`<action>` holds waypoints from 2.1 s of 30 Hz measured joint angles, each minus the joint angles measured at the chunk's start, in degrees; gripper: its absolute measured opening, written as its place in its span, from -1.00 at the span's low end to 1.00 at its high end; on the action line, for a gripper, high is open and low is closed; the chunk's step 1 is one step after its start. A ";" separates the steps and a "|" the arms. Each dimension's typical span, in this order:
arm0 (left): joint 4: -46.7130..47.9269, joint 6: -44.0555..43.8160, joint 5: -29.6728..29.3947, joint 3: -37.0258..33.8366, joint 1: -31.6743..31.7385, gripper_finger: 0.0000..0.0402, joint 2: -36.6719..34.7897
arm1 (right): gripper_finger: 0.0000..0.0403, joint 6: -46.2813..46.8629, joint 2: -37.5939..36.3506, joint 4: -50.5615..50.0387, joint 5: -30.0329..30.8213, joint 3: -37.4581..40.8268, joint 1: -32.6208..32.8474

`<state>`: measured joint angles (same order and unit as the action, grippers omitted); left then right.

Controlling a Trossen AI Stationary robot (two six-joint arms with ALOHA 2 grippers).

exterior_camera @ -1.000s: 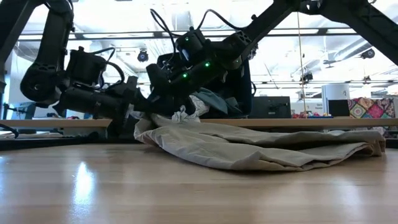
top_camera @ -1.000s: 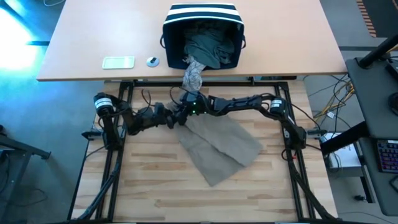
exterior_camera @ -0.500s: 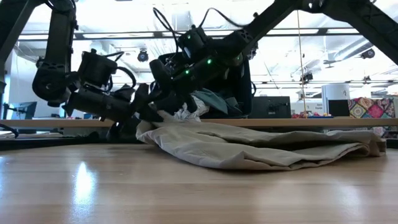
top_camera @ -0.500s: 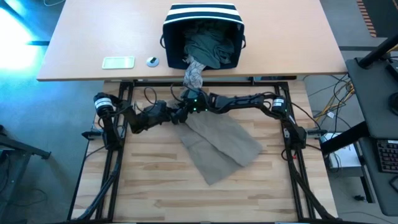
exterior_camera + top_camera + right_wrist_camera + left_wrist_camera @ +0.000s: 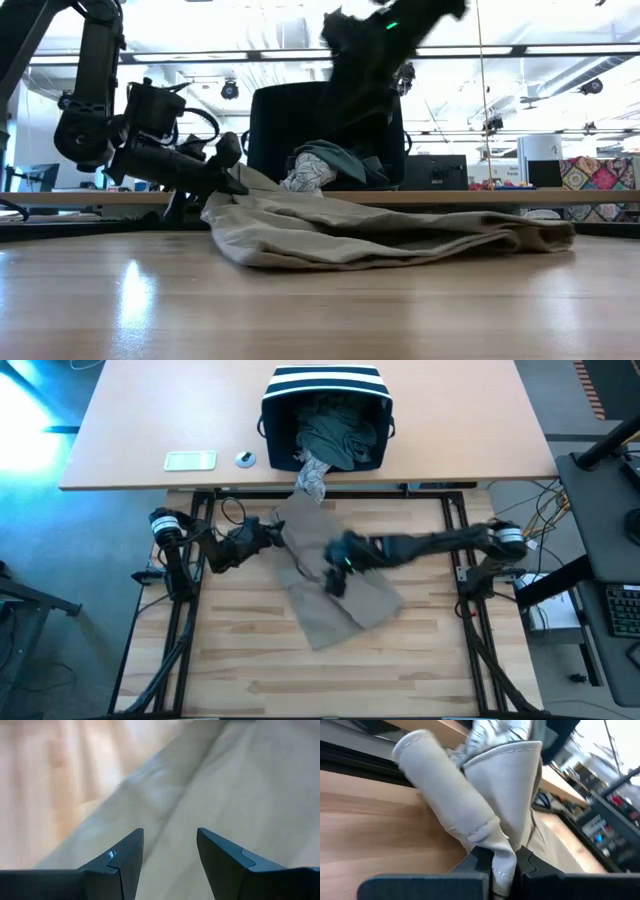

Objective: Fold Laundry from Bin
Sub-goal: Fold the brown shorts from the blue laundry basket

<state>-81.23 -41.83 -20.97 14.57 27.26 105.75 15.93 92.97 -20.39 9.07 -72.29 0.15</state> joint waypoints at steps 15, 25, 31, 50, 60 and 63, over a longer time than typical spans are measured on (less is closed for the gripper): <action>-0.43 -1.25 2.36 -0.72 -0.29 -1.00 -0.57 | -0.10 13.18 11.52 -3.70 1.87 9.78 14.66; 3.75 -6.69 -15.08 4.65 -21.01 -1.00 4.29 | -0.10 9.73 -1.23 -40.71 11.92 12.84 10.82; 3.89 -10.09 -28.25 10.57 -27.66 -1.00 8.24 | -0.11 18.80 -15.22 -40.12 4.83 19.05 11.76; 3.31 -10.58 -28.00 11.23 -27.88 -1.00 10.91 | -0.32 17.55 -22.30 -32.61 -2.71 37.35 12.21; 3.26 -10.72 -28.41 11.19 -27.86 -1.00 10.91 | -0.89 17.39 -22.30 -31.53 0.19 38.18 12.21; 2.93 -10.99 -28.94 11.19 -27.82 -1.00 10.93 | -0.94 17.20 -22.69 -34.67 3.40 36.78 12.20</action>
<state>-78.30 -52.82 -49.91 25.76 -0.56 116.68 33.13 70.29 -55.06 12.47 -35.51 12.35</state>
